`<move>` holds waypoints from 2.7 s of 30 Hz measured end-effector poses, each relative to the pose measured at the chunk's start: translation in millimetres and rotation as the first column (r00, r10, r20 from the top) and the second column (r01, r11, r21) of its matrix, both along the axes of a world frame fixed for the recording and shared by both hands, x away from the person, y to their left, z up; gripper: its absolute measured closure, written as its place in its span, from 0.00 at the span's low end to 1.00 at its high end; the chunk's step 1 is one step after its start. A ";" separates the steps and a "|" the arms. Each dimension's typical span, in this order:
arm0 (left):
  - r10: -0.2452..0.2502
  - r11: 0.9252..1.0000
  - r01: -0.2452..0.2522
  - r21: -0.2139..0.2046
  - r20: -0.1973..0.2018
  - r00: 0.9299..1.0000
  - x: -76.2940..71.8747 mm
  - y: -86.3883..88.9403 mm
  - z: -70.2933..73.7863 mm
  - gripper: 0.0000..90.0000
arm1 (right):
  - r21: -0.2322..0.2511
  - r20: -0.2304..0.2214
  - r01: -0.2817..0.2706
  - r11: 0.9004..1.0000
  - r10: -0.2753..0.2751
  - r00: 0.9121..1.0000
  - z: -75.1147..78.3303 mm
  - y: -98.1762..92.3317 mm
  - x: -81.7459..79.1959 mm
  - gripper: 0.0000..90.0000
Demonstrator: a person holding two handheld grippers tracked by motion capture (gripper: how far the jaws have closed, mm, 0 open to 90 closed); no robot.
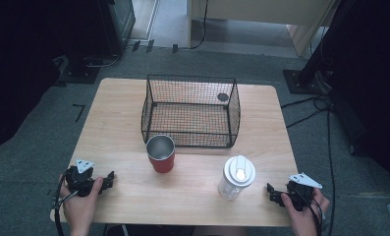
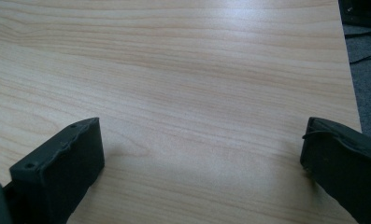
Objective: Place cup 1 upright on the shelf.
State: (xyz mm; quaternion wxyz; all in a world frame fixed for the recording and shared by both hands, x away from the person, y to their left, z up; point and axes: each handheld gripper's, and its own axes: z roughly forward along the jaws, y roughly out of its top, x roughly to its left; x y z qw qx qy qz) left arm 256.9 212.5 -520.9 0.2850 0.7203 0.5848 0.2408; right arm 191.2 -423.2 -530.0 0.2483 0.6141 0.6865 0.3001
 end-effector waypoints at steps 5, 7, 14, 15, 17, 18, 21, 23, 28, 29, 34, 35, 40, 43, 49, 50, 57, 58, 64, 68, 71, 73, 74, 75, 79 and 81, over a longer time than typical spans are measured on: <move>0.024 1.000 -0.024 0.000 0.002 1.000 0.1 -2.4 -0.2 0.00 | -0.001 0.000 0.010 1.000 -0.010 1.000 0.0 0.4 1.4 0.00; 0.024 1.000 -0.024 0.000 -0.002 1.000 -0.4 -3.3 0.2 0.00 | -0.001 0.000 0.009 1.000 -0.009 1.000 0.0 0.3 1.4 0.00; -0.008 0.999 0.011 -0.044 0.061 0.998 -7.5 -14.7 11.2 0.00 | 0.000 0.001 0.011 1.000 -0.011 1.000 0.0 0.4 2.2 0.00; -0.013 0.998 0.017 -0.056 0.070 0.997 -8.4 -16.2 13.8 0.00 | 0.000 0.001 0.011 1.000 -0.011 1.000 0.0 0.5 2.5 0.00; -0.042 0.995 0.050 -0.090 0.094 0.995 -10.2 -22.4 21.8 0.00 | 0.000 0.000 0.011 1.000 -0.011 1.000 0.0 0.6 3.1 0.00; -0.061 0.993 0.071 -0.099 0.103 0.993 -11.0 -26.2 25.3 0.00 | -0.001 0.001 0.010 1.000 -0.010 1.000 0.0 0.6 3.3 0.00; -0.119 0.985 0.132 -0.110 0.118 0.986 -13.0 -39.4 34.3 0.00 | -0.001 0.000 0.010 1.000 -0.010 1.000 0.0 0.6 3.3 0.00; -0.160 0.978 0.175 -0.113 0.125 0.979 -14.6 -49.7 38.2 0.00 | -0.001 0.000 0.010 1.000 -0.010 1.000 0.0 0.6 3.3 0.00; -0.211 0.968 0.227 -0.106 0.139 0.967 -18.0 -71.0 44.7 0.00 | -0.001 0.001 0.010 1.000 -0.010 1.000 0.0 0.6 3.3 0.00; -0.214 0.966 0.231 -0.112 0.144 0.966 -17.9 -73.6 45.8 0.00 | 0.000 0.000 0.011 1.000 -0.011 1.000 0.0 0.6 3.3 0.00; -0.242 0.960 0.258 -0.106 0.143 0.960 -16.4 -85.6 49.5 0.00 | 0.000 0.000 0.011 1.000 -0.011 1.000 0.0 0.6 3.3 0.00; -0.249 0.958 0.266 -0.108 0.144 0.958 -16.3 -88.9 50.0 0.00 | -0.001 0.000 0.011 1.000 -0.011 1.000 0.0 0.6 3.3 0.00; -0.274 0.952 0.289 -0.101 0.140 0.951 -16.4 -101.3 52.6 0.00 | -0.001 0.000 0.010 1.000 -0.010 1.000 0.0 0.6 3.3 0.00; -0.293 0.947 0.307 -0.094 0.134 0.947 -16.3 -108.3 53.9 0.00 | -0.001 0.000 0.010 1.000 -0.010 1.000 0.0 0.6 3.3 0.00; -0.322 0.940 0.333 -0.070 0.134 0.937 -15.4 -124.4 57.0 0.00 | -0.001 0.000 0.010 1.000 -0.010 1.000 0.0 0.6 3.3 0.00; -0.322 0.940 0.333 -0.070 0.136 0.937 -15.1 -126.3 57.5 0.00 | -0.001 0.000 0.010 1.000 -0.010 1.000 0.0 0.6 3.3 0.00; -0.337 0.937 0.346 -0.040 0.142 0.931 -9.9 -141.4 61.7 0.00 | -0.001 0.000 0.010 1.000 -0.010 1.000 0.0 0.6 3.3 0.00; -0.337 0.938 0.345 -0.029 0.140 0.931 -9.2 -143.7 62.2 0.00 | -0.001 0.001 0.010 1.000 -0.010 1.000 0.0 0.6 3.3 0.00; -0.345 0.936 0.351 -0.015 0.143 0.928 -4.7 -153.9 63.4 0.00 | -0.001 0.000 0.010 1.000 -0.010 1.000 0.0 0.6 3.3 0.00; -0.345 0.936 0.351 -0.014 0.144 0.927 -1.3 -158.3 64.5 0.00 | -0.001 0.000 0.010 1.000 -0.010 1.000 0.0 0.6 3.3 0.00; -0.347 0.936 0.352 -0.015 0.144 0.927 1.8 -161.4 65.4 0.00 | -0.001 0.000 0.010 1.000 -0.010 1.000 0.0 0.6 3.3 0.00; -0.341 0.938 0.346 -0.014 0.148 0.929 3.6 -163.7 65.8 0.00 | -0.001 0.000 0.010 1.000 -0.010 1.000 0.0 0.6 3.3 0.00; -0.340 0.939 0.345 -0.010 0.147 0.929 4.3 -164.9 65.8 0.00 | -0.001 0.000 0.011 1.000 -0.011 1.000 0.0 0.6 3.3 0.00; -0.339 0.939 0.344 -0.007 0.145 0.930 5.2 -166.0 65.7 0.00 | -0.001 0.000 0.010 1.000 -0.010 1.000 0.0 0.6 3.3 0.00; -0.337 0.939 0.343 -0.014 0.146 0.930 9.0 -169.9 66.5 0.00 | -0.001 0.000 0.010 1.000 -0.010 1.000 0.0 0.6 3.3 0.00; -0.335 0.940 0.342 -0.019 0.150 0.930 10.8 -171.9 67.5 0.00 | -0.001 0.000 0.010 1.000 -0.010 1.000 0.0 0.6 3.3 0.00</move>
